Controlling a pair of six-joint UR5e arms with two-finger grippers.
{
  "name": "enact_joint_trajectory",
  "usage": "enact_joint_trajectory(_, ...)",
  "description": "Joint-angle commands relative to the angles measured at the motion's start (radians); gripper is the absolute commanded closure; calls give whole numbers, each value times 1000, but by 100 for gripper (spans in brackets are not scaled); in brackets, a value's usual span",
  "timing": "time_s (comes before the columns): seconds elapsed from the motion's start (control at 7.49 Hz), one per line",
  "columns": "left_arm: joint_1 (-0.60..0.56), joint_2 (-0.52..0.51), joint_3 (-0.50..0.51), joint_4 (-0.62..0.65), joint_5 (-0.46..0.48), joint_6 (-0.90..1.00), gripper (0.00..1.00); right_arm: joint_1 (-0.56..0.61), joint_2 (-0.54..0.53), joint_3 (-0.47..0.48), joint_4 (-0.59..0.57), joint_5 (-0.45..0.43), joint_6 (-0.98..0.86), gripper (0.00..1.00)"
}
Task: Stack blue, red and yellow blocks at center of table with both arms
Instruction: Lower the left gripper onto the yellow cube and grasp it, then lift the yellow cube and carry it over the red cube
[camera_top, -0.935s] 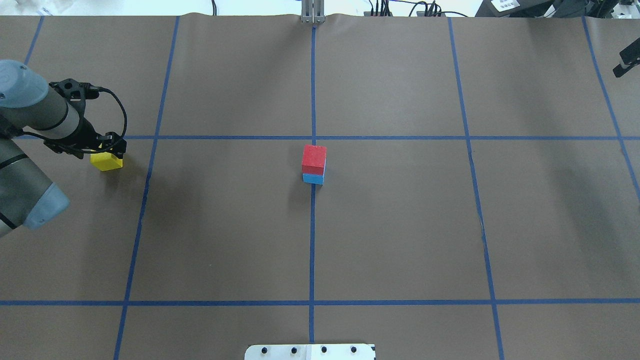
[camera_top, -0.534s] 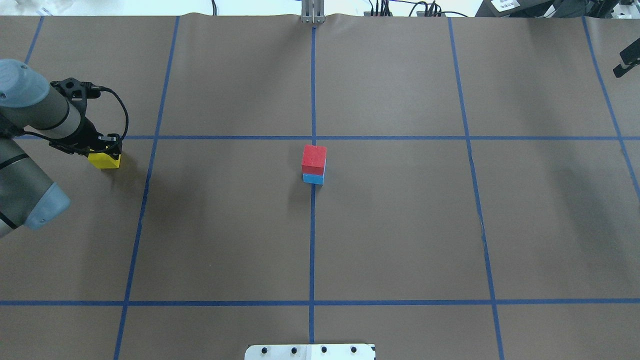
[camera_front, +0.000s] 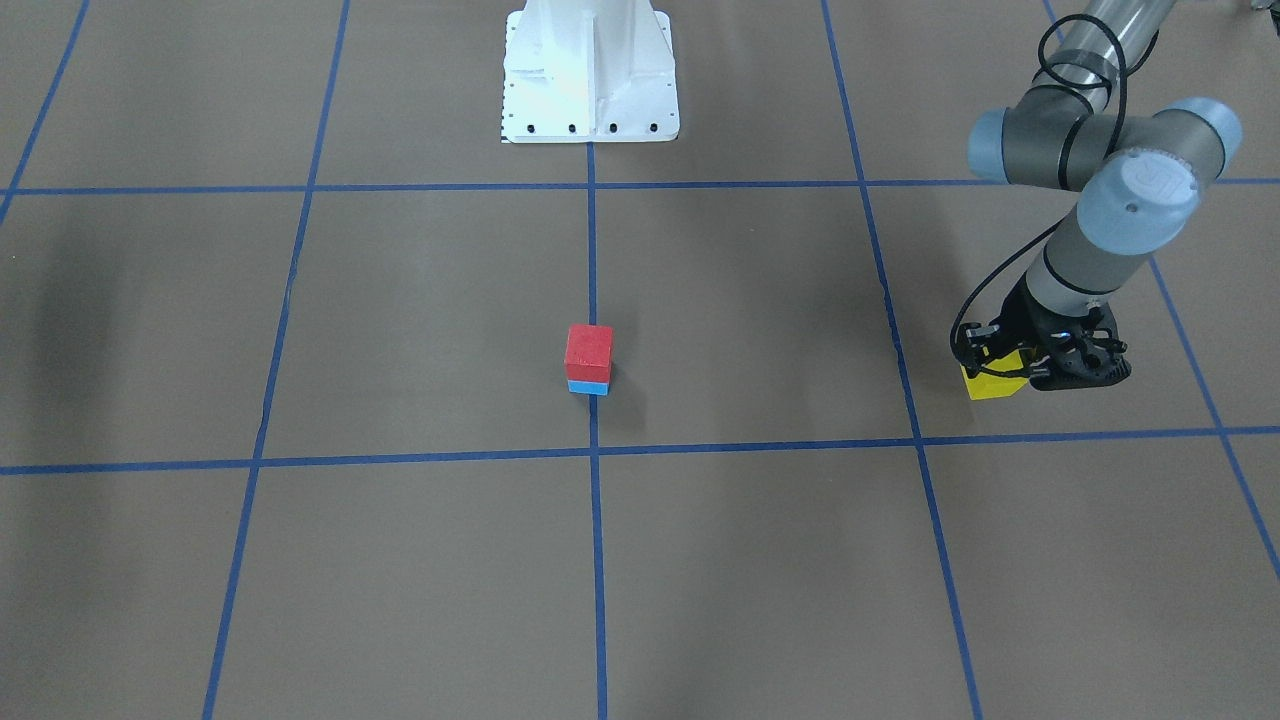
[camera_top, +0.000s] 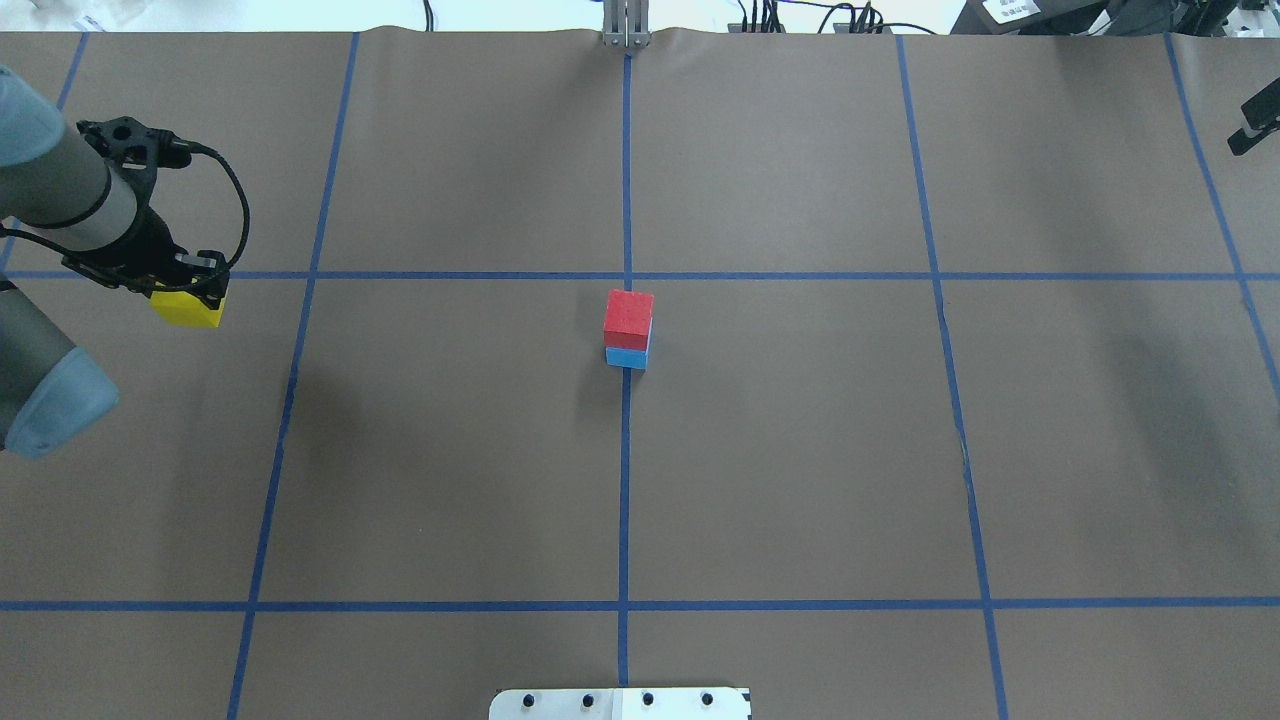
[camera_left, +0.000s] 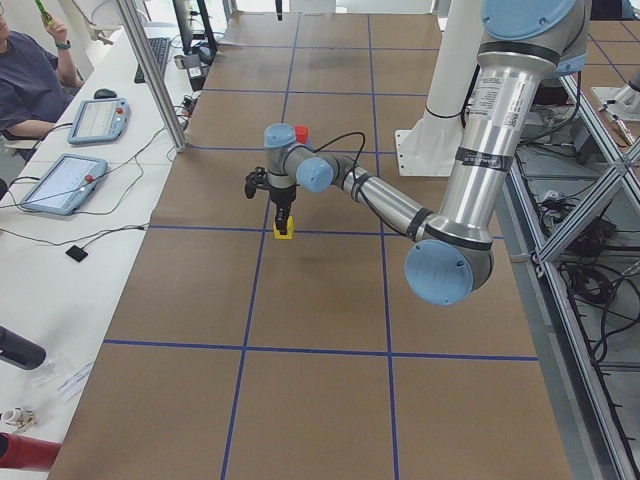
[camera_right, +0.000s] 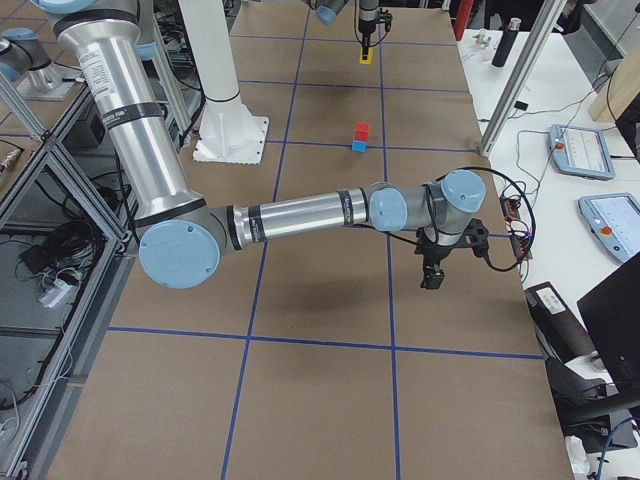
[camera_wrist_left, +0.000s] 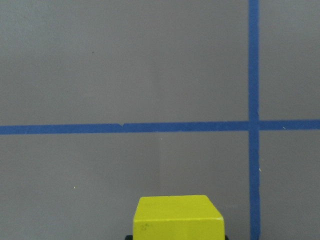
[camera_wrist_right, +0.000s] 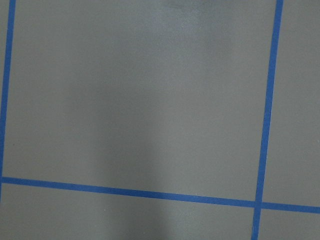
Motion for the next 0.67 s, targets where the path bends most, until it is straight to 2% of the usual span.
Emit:
enact_joint_trajectory(0.0,-22,-122,-189,353,-3,54,100,1,-2,-1,1,0,-8,1)
enact_joint_trajectory(0.13,-19,-267,-177,500,-6,44,100,1,-5,-3,3,-3,-11,1)
enact_joint_trajectory(0.27,-14,-367,-152,572,-9,27,100,1,-8,-8,6,-5,-14,1)
enact_joint_trajectory(0.4,18,-408,-117,560,-40,-45,100,1,-9,-8,6,-5,-14,1)
enact_joint_trajectory(0.53,61,-510,-41,547,-45,-112,100,1,-9,-5,6,-3,-12,1)
